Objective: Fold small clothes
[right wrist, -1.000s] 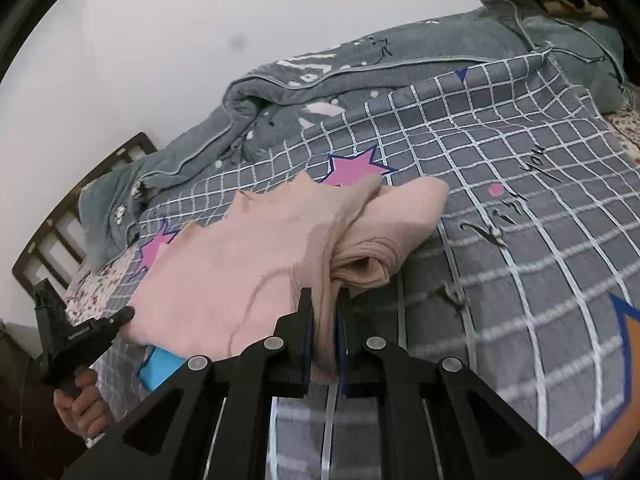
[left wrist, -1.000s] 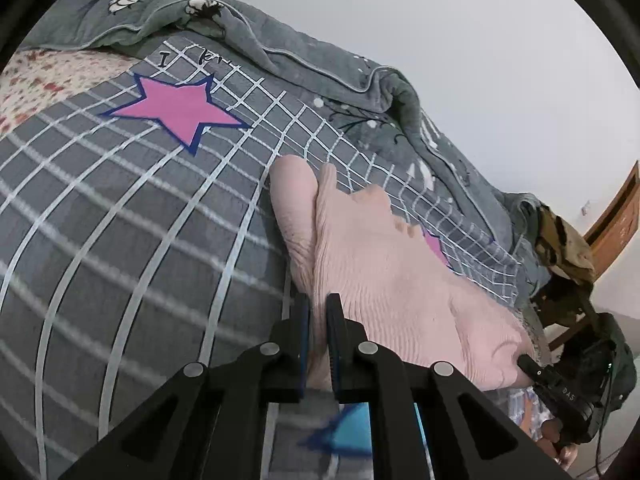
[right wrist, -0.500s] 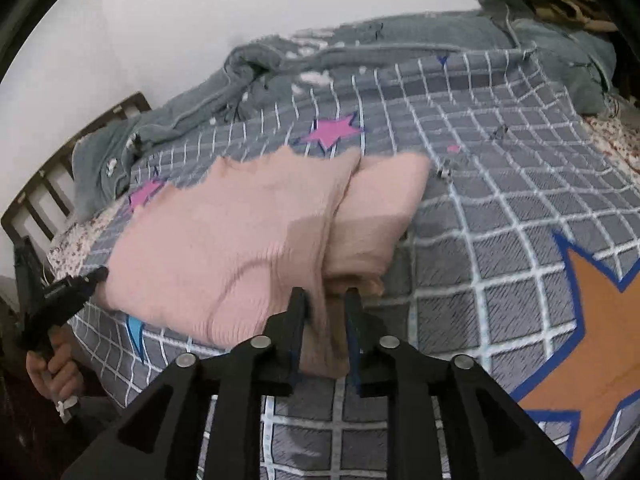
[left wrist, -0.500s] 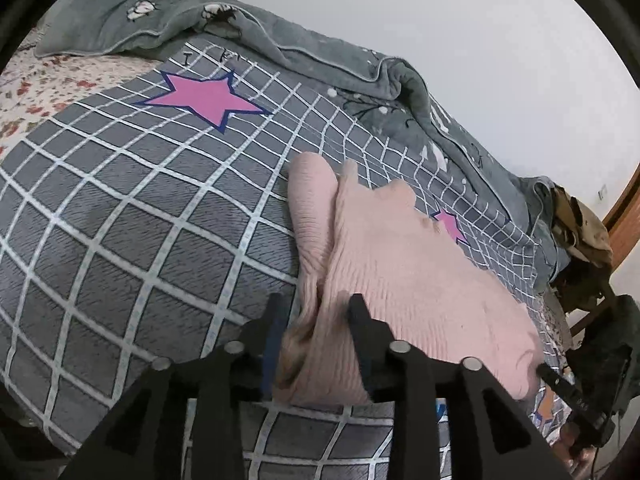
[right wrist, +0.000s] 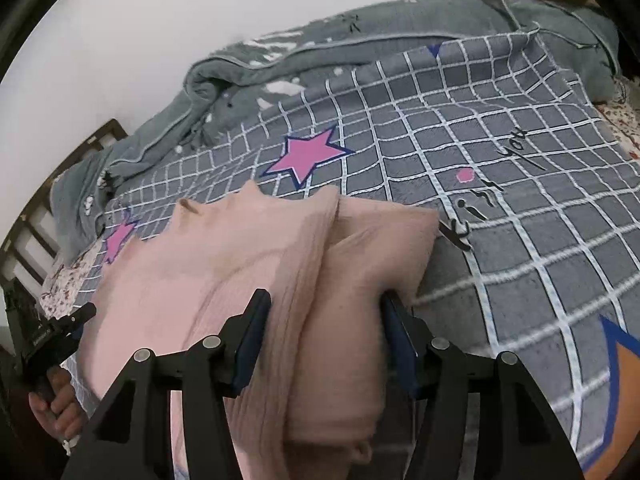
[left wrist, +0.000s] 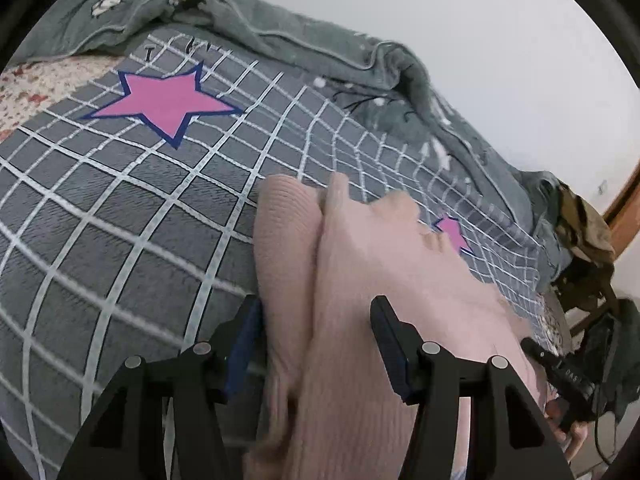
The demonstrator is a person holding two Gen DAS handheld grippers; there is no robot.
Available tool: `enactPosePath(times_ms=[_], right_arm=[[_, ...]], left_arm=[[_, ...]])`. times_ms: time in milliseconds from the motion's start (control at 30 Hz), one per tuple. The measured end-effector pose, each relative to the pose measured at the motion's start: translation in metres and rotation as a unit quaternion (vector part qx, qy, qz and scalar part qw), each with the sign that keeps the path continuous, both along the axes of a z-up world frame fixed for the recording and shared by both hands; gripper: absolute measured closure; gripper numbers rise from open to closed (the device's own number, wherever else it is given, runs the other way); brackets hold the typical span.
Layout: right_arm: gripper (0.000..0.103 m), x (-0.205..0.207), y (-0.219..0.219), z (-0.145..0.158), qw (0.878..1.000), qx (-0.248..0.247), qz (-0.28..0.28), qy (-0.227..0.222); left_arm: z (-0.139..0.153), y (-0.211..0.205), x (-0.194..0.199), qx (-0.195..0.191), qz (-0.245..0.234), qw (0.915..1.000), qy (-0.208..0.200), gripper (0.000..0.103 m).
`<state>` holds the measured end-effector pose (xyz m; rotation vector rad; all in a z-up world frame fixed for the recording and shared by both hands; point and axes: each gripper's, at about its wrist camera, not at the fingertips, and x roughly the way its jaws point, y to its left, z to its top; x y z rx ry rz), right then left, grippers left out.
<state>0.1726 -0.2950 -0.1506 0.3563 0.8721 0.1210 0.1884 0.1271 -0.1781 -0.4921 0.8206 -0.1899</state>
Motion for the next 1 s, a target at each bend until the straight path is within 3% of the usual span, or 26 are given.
enactPosePath(times_ms=[100,233,333,433,500,633,867,1000], right_arm=[[0.048,0.014,0.006,-0.003,1.000,-0.021,0.005,0.010],[0.081,0.019,0.018,0.000,0.998,-0.061,0.021,-0.010],[0.083,0.018,0.016,0.012,0.997,-0.051,0.039,-0.051],[0.083,0.021,0.012,0.014,0.996,-0.044,0.034,-0.066],[0.080,0.029,0.012,0.004,0.998,-0.050,0.028,-0.033],[0.065,0.026,0.015,0.004,0.994,-0.102,0.039,-0.010],[0.055,0.026,0.006,0.024,0.990,-0.142,0.004,-0.014],[0.055,0.047,-0.012,-0.001,0.997,-0.070,-0.008,0.030]], left_arm=[[-0.001,0.001,0.009,0.001,0.012,0.9999,0.001,0.051],[0.002,-0.002,0.018,0.017,0.022,0.9996,-0.003,0.057],[0.003,-0.001,0.023,0.011,0.023,0.9997,-0.005,0.057],[0.002,0.000,0.027,0.002,0.021,0.9998,-0.001,0.057],[0.002,0.000,0.028,0.005,0.018,0.9998,0.001,0.057],[0.004,-0.002,0.030,0.022,0.004,0.9998,0.003,0.056],[0.003,0.006,0.032,0.006,-0.002,0.9999,0.009,0.055],[0.004,0.008,0.032,-0.001,-0.006,1.0000,0.007,0.055]])
